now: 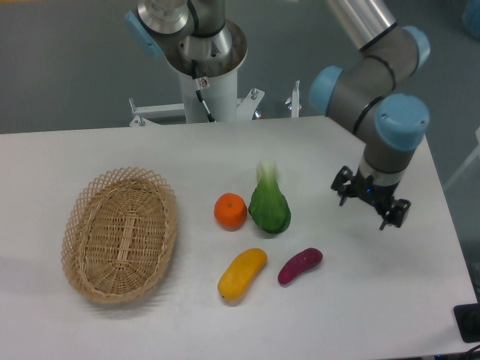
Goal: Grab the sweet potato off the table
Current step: 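Move the open gripper over the purple sweet potato and lower it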
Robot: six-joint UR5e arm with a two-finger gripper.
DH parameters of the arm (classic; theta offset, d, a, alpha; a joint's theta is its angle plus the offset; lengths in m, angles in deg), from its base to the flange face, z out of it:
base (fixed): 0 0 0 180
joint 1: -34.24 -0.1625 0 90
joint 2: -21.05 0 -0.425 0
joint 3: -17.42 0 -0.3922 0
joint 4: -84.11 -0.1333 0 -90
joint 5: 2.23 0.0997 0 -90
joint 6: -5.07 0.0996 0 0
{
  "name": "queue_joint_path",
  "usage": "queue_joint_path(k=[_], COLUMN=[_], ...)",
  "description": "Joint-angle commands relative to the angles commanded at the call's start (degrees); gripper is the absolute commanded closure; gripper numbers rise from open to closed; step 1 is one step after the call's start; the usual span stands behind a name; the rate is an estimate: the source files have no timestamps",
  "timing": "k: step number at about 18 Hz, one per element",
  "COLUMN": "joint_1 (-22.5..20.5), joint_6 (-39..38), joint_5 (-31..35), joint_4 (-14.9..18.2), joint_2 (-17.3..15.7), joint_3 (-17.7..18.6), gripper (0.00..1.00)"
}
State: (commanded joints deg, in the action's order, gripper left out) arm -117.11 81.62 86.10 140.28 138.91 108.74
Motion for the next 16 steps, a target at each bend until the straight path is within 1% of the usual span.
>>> queue_joint_path(k=[3, 7, 13, 15, 16], joint_1=[1.9, 3.5, 4.5, 4.8, 5.3], joint_6=[-0.3, -0.2, -0.2, -0.2, -0.2], joint_5=[0.2, 0.2, 0.1, 0.1, 0.1], joint_4=[-3.4, -4.1, -4.5, -5.9, -7.7], joint_2=[2.3, 2.7, 4.0, 4.2, 5.2], joint_3=[0.6, 2.2, 2.1, 2.2, 2.2], gripper=[0.00, 0.00, 0.00, 0.00, 0.00])
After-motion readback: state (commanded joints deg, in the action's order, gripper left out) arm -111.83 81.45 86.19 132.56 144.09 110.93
